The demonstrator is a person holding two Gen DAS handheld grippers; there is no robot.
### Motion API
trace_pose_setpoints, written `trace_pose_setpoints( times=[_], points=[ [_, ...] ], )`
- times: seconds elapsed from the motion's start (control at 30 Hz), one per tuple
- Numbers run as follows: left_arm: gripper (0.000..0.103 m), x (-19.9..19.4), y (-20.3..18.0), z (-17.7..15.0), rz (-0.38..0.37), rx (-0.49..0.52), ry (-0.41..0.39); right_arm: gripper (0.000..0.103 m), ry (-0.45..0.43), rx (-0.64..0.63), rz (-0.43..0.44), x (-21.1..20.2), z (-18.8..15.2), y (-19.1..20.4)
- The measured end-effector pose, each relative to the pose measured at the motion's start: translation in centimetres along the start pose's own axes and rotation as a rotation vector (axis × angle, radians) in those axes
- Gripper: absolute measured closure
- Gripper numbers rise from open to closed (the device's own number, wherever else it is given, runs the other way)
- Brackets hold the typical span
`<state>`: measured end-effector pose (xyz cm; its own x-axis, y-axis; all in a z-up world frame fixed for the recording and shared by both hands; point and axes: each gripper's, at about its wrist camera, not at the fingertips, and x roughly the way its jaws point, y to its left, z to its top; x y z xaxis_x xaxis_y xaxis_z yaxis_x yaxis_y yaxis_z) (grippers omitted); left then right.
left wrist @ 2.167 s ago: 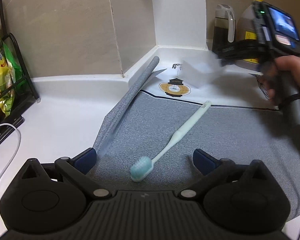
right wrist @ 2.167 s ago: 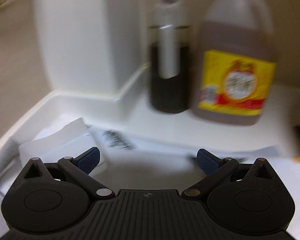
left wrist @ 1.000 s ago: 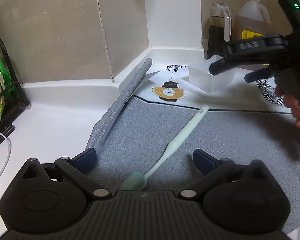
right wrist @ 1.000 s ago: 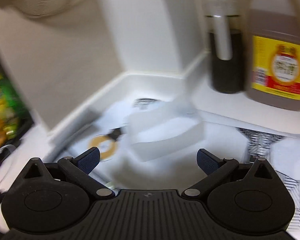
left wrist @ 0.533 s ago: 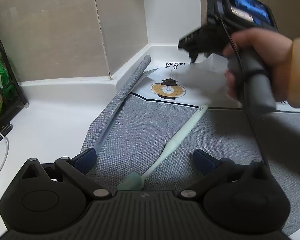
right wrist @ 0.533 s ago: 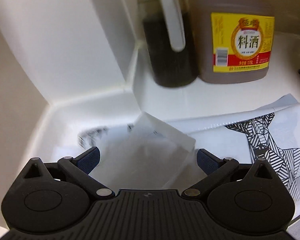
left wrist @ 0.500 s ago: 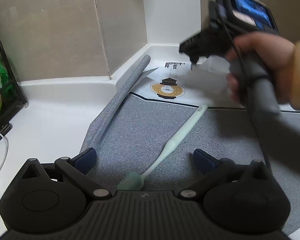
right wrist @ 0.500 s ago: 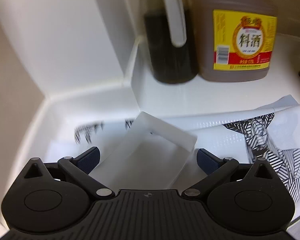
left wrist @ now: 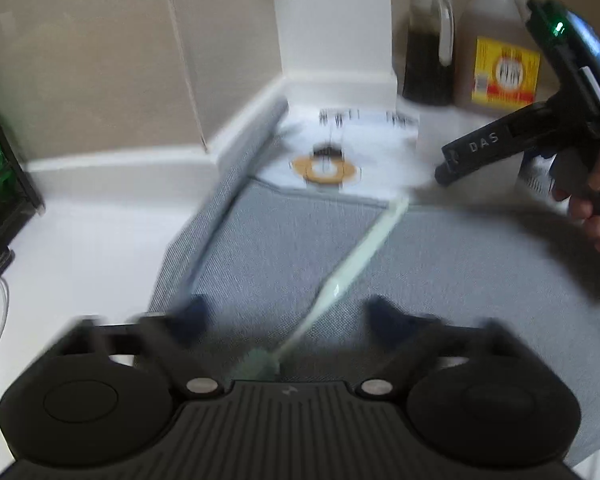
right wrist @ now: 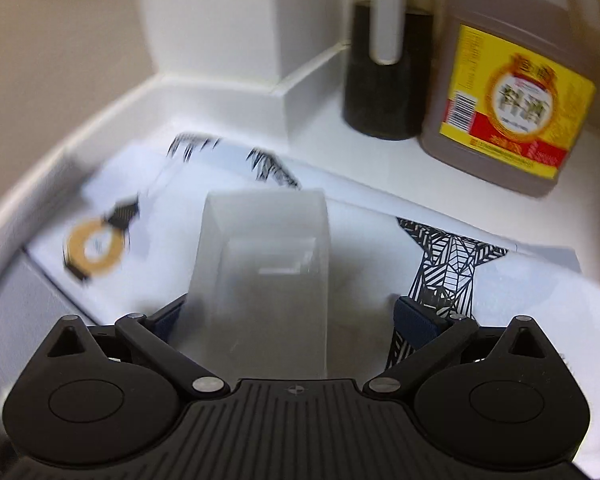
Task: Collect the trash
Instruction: 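Grasp the white plastic box with the right gripper while the left grasps the toothbrush, then lift the white box and toothbrush off the mat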
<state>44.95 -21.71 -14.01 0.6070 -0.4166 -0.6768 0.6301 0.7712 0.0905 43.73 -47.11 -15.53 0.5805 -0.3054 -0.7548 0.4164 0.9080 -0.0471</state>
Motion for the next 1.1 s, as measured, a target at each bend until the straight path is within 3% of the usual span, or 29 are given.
trace_pose_setpoints(
  times=[0.03, 0.07, 0.1, 0.17, 0.23, 0.37, 0.73, 1.1],
  points=[
    [0.04, -0.1, 0.1, 0.0, -0.017, -0.016, 0.011, 0.001, -0.016, -0.04, -0.013, -0.1, -0.4, 0.5],
    [0.064, -0.3, 0.2, 0.1, -0.041, -0.026, 0.022, 0.004, -0.037, -0.055, -0.009, -0.3, -0.8, 0.7],
    [0.076, -0.5, 0.2, 0.2, -0.048, -0.031, 0.032, 0.008, -0.046, -0.059, 0.005, -0.6, -1.1, 0.8],
    [0.091, -0.9, -0.1, 0.2, -0.043, -0.02, 0.037, 0.039, -0.084, -0.072, 0.026, -1.5, -1.5, 0.9],
    [0.098, -1.5, -0.2, 0.0, -0.043, -0.021, 0.035, 0.04, -0.102, -0.074, 0.033, -2.3, -1.7, 0.8],
    [0.099, -3.1, 0.2, -0.3, -0.041, -0.063, 0.02, 0.04, -0.139, -0.004, 0.095, -4.3, -2.7, -0.2],
    [0.099, -9.5, 0.4, -1.7, -0.031, -0.143, -0.053, 0.04, -0.29, 0.008, 0.176, -13.5, -8.2, -1.5],
    [0.099, -20.2, -2.9, -5.5, 0.021, -0.143, -0.121, 0.04, -0.373, -0.113, 0.238, -24.6, -16.3, -3.1]
  ],
)
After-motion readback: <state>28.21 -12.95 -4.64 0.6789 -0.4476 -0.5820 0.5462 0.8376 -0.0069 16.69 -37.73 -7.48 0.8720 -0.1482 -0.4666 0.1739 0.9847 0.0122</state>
